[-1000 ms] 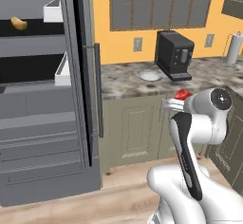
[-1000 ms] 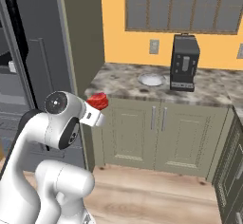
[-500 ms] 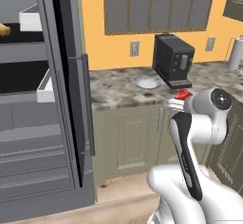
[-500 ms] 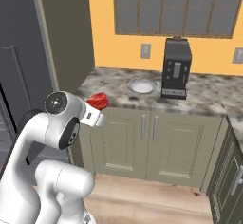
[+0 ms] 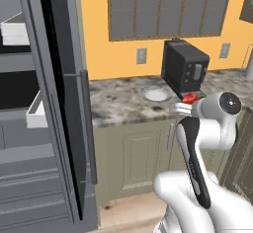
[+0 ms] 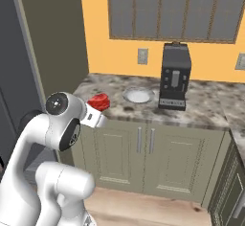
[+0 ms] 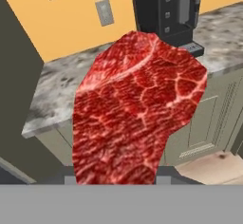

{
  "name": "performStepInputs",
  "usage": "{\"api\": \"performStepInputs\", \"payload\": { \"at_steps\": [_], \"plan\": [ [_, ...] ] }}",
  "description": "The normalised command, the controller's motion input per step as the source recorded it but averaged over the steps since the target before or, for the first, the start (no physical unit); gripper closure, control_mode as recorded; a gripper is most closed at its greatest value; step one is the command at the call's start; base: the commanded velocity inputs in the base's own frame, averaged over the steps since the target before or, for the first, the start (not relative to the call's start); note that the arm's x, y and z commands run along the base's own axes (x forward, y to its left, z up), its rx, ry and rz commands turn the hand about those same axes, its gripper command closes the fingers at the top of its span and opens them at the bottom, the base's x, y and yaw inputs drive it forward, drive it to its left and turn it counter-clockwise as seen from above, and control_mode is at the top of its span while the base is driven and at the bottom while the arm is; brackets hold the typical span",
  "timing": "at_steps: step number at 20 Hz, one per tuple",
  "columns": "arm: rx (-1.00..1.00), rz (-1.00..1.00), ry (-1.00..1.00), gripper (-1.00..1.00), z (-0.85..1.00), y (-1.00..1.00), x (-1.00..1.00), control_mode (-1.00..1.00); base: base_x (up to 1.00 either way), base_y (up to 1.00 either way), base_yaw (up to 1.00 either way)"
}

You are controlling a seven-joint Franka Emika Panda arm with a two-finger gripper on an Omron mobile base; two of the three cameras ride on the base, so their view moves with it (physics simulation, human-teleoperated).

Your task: Pick steak from the fridge and place it on the plate on the counter.

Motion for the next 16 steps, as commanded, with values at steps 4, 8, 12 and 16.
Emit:
{"api": "performStepInputs", "payload": {
  "at_steps": [4,8,12,16],
  "plan": [
    [0.00,0.00,0.00,1.00,0.00,0.00,0.00,1.00,0.49,-0.27,0.00],
    [0.00,0.00,0.00,1.00,0.00,0.00,0.00,1.00,0.47,-0.30,0.00],
    [0.00,0.00,0.00,1.00,0.00,0.00,0.00,1.00,0.44,-0.31,0.00],
    [0.00,0.00,0.00,1.00,0.00,0.00,0.00,1.00,0.44,-0.30,0.00]
  ]
}}
